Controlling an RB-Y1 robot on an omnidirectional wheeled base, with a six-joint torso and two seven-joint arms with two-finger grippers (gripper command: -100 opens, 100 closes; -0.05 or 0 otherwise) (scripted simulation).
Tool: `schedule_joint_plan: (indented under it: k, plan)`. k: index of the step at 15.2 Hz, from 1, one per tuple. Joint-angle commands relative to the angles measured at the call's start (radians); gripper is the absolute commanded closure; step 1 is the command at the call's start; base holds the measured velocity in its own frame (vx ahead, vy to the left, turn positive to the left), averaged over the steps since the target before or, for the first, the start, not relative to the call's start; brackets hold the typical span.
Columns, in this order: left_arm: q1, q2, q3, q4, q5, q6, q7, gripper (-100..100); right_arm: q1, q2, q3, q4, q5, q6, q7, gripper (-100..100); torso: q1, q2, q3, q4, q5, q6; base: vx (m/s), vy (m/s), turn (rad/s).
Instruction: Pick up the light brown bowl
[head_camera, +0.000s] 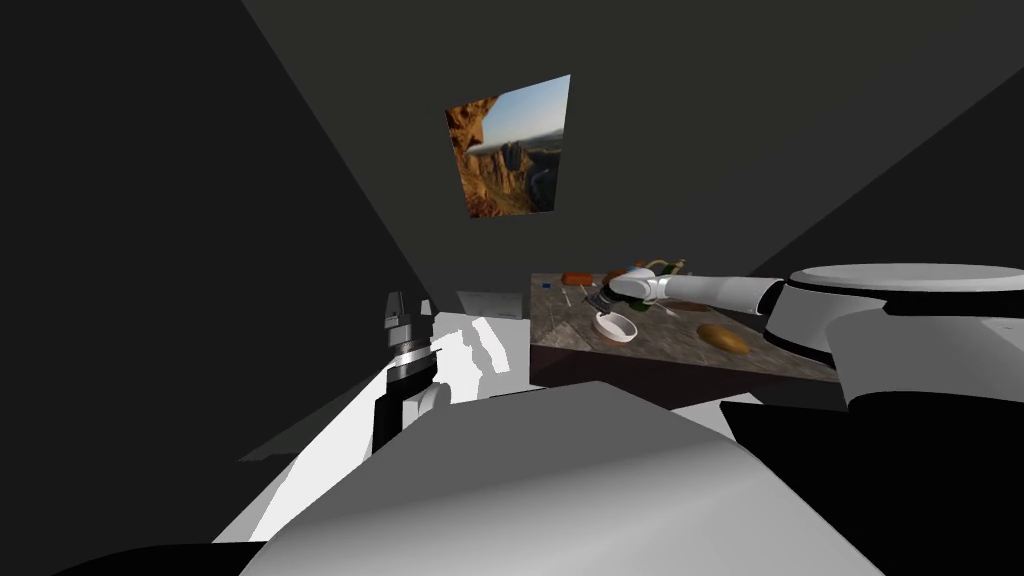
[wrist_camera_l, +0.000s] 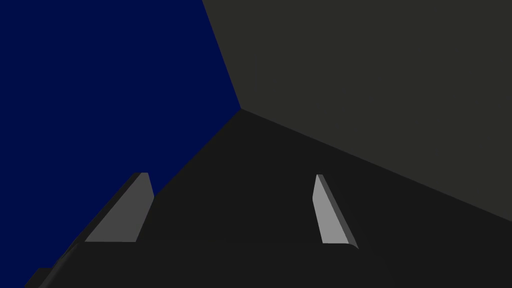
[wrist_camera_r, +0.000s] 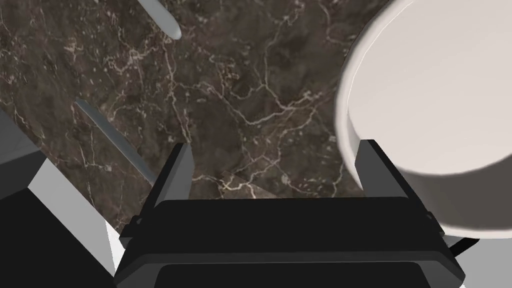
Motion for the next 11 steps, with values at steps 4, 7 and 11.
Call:
schedule_joint_plan:
  k: [4,7,11]
  plan:
    - [0.000,0.000,0.000,0.000,0.000,0.000,0.000,0,0.003,-0.004,0.099,0.035,0.059,-0.020,0.040,-100,-0.001,0.000,0.000,0.000,0.000,0.000,0.037,0.038,0.003]
    - [0.000,0.000,0.000,0.000,0.000,0.000,0.000,0,0.017,0.021,0.096,0.060,0.069,-0.008,0.020,-100,-0.001,0.000,0.000,0.000,0.000,0.000,0.019,0.013,0.037]
    - [0.000,0.000,0.000,0.000,0.000,0.000,0.000,0,0.030,0.047,0.095,0.095,0.073,0.003,0.017,-100,-0.008,0.006,0.003,0.001,-0.002,-0.001,-0.065,-0.059,0.155]
